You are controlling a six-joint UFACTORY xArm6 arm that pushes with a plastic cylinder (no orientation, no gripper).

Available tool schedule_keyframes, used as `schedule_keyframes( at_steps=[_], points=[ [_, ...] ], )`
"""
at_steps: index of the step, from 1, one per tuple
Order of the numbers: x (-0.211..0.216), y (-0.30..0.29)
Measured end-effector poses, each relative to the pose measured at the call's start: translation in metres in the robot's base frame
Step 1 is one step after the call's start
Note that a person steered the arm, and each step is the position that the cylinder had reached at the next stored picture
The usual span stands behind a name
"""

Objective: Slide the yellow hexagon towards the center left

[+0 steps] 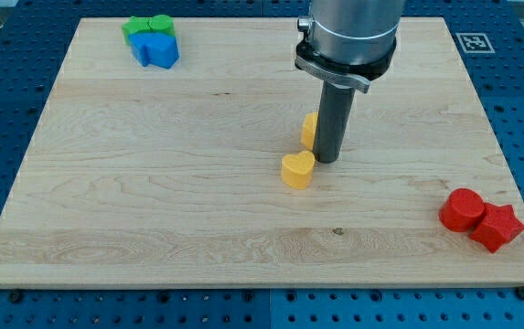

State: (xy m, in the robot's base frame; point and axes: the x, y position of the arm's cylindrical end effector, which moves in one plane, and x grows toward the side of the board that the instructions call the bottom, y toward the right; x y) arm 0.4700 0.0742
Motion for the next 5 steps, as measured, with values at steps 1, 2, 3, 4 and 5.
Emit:
schedule_keyframes(
  at_steps=[1,2,3,4,5],
  points=[
    [-0.004,-0.006],
    [-0.041,-0.031],
    [-0.033,0.008],
    [-0.023,0.072],
    [-0.036,0.057]
  ],
)
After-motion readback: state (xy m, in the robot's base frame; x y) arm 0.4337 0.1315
